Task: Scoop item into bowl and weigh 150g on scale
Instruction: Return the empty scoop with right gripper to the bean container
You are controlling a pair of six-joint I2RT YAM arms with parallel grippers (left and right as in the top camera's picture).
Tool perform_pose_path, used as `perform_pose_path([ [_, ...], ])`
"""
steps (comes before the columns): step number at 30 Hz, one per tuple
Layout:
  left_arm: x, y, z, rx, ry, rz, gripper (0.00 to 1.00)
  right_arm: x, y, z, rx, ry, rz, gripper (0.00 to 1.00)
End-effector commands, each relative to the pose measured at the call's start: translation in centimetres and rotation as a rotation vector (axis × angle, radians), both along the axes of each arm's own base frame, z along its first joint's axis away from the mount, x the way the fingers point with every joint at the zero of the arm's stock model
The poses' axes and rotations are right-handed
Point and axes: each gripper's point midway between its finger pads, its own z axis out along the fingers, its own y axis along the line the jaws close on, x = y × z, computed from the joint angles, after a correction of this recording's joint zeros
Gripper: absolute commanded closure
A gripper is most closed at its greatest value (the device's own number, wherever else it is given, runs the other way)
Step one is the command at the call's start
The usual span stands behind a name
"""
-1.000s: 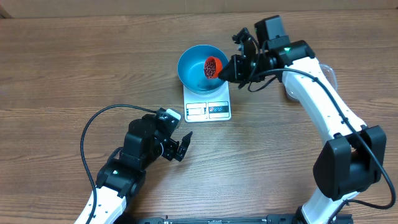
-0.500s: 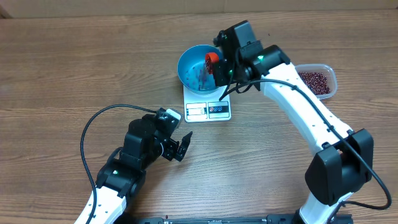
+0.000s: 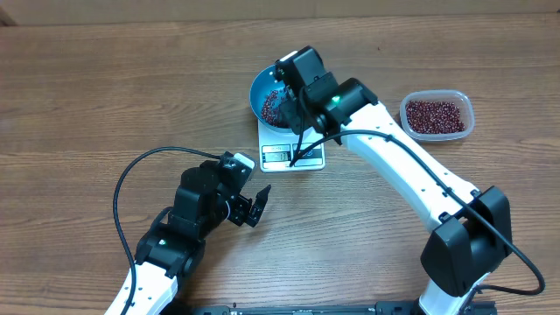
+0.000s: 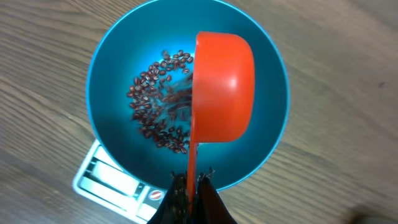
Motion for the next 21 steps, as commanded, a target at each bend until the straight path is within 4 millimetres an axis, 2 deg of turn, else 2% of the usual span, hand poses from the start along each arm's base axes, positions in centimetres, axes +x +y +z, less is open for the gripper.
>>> perform_pose_path([
  [1,-0.3,-0.2,-0.3,-0.005,0.010,-0.011,0.00,1.3,-0.8,1.7,-0.069,-0.089,-0.023,0.96],
  [11,-0.3,-0.2,-0.3,-0.005,0.010,-0.011,0.01,1.2,-0.6,1.7,-0.066,-0.084,-0.004,0.96],
  [15,-0.3,-0.2,-0.3,-0.005,0.010,-0.011,0.00,0.8,0.2,2.0,-0.012,-0.061,0.025,0.96],
  [18,-0.3,-0.2,-0.3,-0.005,0.010,-0.011,0.00,0.8,0.1,3.0,0.045,-0.056,0.000,0.96],
  [21,-0.3,-0.2,-0.3,-0.005,0.010,-0.011,0.00,0.9,-1.2,4.6,0.095,-0.051,-0.049,0.96],
])
